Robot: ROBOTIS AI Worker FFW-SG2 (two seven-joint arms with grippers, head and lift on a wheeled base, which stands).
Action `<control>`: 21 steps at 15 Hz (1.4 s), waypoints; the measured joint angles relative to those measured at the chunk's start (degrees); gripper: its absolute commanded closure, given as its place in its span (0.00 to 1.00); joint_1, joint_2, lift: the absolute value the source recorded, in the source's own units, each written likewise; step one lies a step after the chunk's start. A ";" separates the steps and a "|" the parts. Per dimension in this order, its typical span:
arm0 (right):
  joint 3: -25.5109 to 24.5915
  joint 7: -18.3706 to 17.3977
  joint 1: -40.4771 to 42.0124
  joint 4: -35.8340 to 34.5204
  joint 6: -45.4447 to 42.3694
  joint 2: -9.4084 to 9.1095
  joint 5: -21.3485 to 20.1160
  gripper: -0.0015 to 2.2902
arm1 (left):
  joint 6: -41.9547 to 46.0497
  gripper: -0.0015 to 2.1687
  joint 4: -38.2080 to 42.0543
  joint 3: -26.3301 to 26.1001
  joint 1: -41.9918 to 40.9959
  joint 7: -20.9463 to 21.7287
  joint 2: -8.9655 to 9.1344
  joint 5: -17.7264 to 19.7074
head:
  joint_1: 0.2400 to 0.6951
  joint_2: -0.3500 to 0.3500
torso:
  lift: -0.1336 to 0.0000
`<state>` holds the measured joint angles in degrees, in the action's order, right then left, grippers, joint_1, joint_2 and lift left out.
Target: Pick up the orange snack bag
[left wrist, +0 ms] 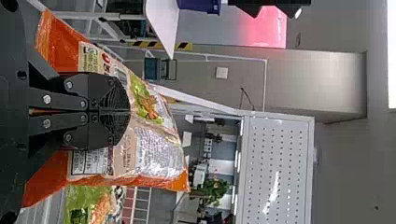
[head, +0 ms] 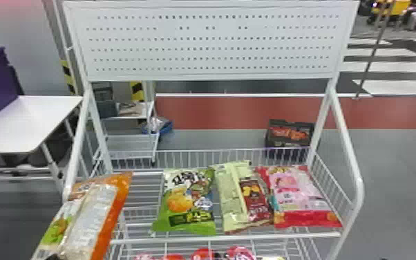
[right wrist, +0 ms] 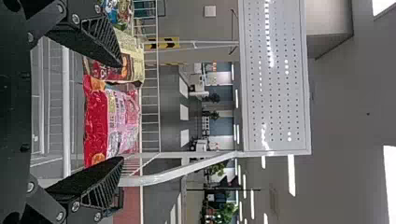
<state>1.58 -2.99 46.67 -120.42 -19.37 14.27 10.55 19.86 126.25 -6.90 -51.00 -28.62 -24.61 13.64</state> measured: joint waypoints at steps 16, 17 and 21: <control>0.00 0.00 0.11 0.17 -0.08 -0.12 0.01 0.09 | 5.22 0.63 -0.36 -0.55 -4.09 -0.05 0.00 -2.29 | 0.57 0.50 | 1.00; 0.00 0.00 0.17 0.13 -0.14 -0.12 0.00 0.09 | 5.31 0.62 -0.41 -0.52 -4.10 -0.05 0.00 -2.30 | 0.57 0.50 | 1.00; 0.00 0.00 0.39 -0.08 -0.18 -0.04 0.00 0.09 | 5.65 0.62 -0.35 -0.50 -4.11 -0.03 0.00 -2.32 | 0.57 0.50 | 1.00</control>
